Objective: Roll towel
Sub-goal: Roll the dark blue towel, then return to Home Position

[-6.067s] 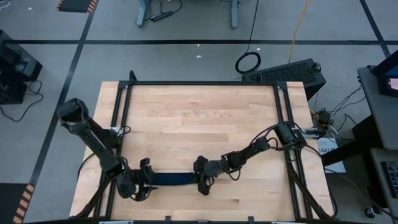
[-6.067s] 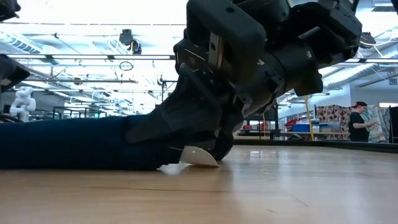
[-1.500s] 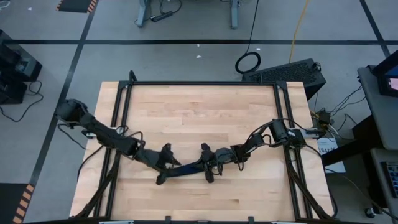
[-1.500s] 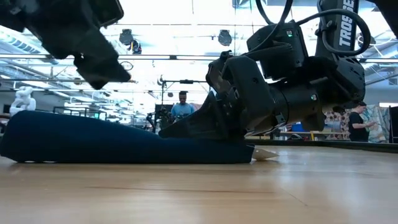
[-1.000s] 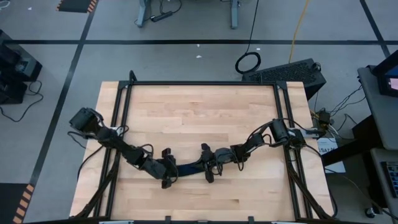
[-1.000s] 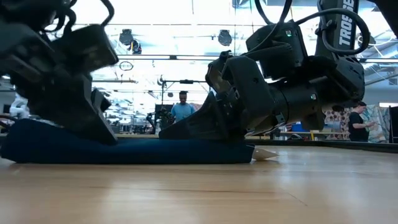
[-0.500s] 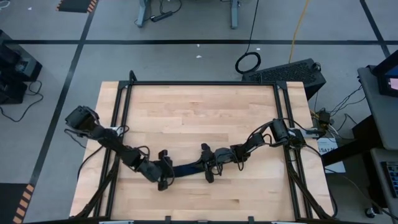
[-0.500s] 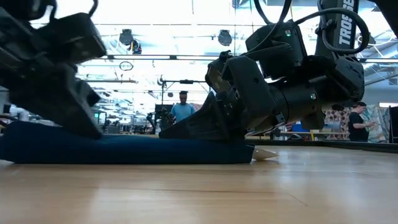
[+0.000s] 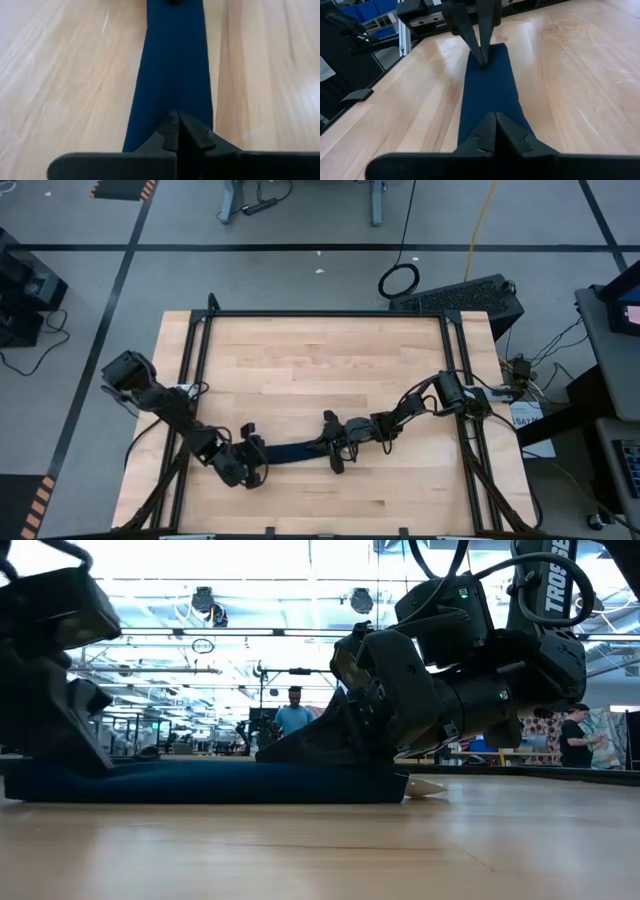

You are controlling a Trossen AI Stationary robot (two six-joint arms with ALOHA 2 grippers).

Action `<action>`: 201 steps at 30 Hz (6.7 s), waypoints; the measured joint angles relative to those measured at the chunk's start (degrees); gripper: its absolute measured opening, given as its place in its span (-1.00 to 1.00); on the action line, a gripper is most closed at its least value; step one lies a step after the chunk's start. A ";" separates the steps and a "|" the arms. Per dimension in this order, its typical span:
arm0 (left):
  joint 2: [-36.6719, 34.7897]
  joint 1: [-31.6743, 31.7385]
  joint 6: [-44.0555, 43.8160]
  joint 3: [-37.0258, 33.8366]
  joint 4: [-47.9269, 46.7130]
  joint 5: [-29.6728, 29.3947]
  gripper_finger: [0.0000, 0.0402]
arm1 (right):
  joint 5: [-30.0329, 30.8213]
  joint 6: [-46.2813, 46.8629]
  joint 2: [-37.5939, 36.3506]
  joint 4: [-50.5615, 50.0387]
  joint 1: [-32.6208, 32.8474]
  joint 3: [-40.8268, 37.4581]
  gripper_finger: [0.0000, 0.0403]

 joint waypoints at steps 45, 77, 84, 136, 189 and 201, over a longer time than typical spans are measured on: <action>-13.83 -3.33 -1.86 -4.02 -1.00 -2.14 -0.97 | -0.31 -3.68 -10.95 -8.28 -0.11 -0.20 -1.00; -26.92 25.12 43.05 -3.97 17.31 7.22 -0.98 | 7.97 -15.92 -83.54 -36.04 -0.59 -35.72 -1.00; -26.92 28.34 44.98 -5.14 18.94 10.58 -0.99 | 10.33 -17.46 -89.64 -43.84 -0.59 -36.98 -1.00; -35.03 29.79 44.30 -30.27 43.08 15.98 -0.99 | 6.62 -13.54 -97.00 -41.33 -0.55 -47.22 -1.00; -90.66 33.86 48.37 -30.29 -3.46 19.19 -0.99 | 4.72 -26.38 -128.69 -60.17 -0.55 -47.12 -1.00; -90.66 41.78 48.12 -30.29 -4.74 25.96 -0.99 | 5.17 -24.54 -128.82 -60.22 -1.39 -47.12 -1.00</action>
